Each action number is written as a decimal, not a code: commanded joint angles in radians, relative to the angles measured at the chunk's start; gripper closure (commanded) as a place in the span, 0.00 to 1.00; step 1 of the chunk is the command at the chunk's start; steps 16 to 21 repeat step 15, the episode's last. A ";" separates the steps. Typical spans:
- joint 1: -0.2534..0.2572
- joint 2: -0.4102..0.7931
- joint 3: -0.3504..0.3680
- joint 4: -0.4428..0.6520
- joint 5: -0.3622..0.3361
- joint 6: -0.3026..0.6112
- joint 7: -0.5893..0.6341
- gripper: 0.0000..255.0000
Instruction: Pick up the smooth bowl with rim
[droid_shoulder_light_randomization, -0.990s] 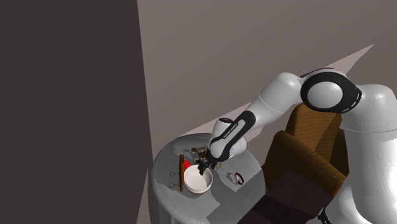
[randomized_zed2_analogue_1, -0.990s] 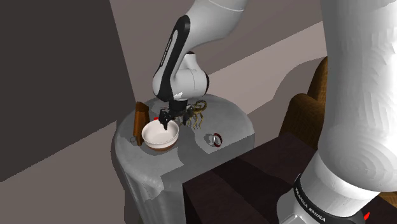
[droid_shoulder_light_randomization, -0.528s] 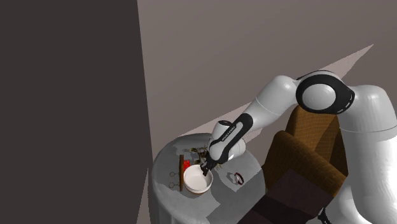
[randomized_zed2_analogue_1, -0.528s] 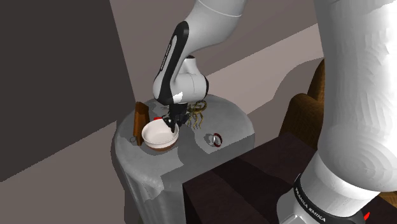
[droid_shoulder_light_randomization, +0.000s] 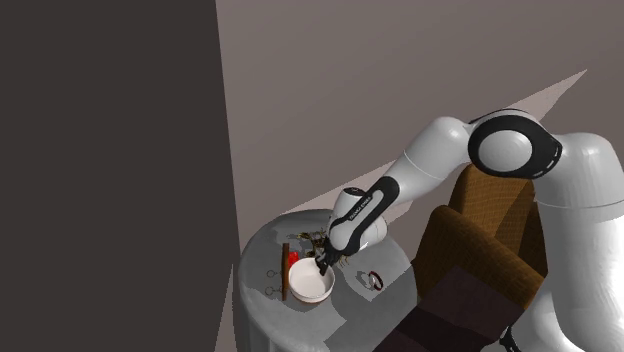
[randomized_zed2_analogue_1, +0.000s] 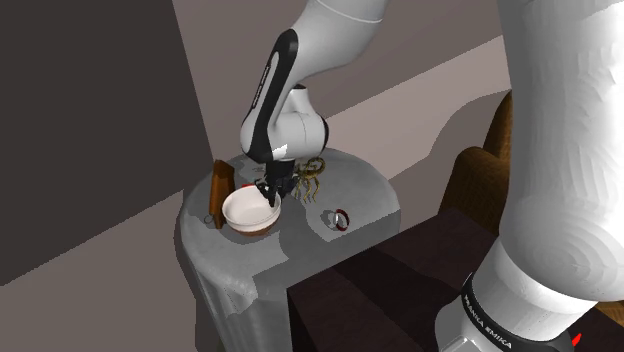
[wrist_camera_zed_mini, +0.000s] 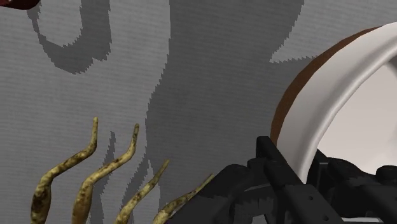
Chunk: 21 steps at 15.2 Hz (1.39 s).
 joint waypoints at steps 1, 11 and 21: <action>0.004 -0.026 -0.004 -0.009 -0.002 -0.017 0.007 1.00; 0.019 -0.162 -0.025 -0.040 -0.024 -0.122 0.042 1.00; 0.022 -0.190 -0.029 -0.043 -0.030 -0.146 0.050 1.00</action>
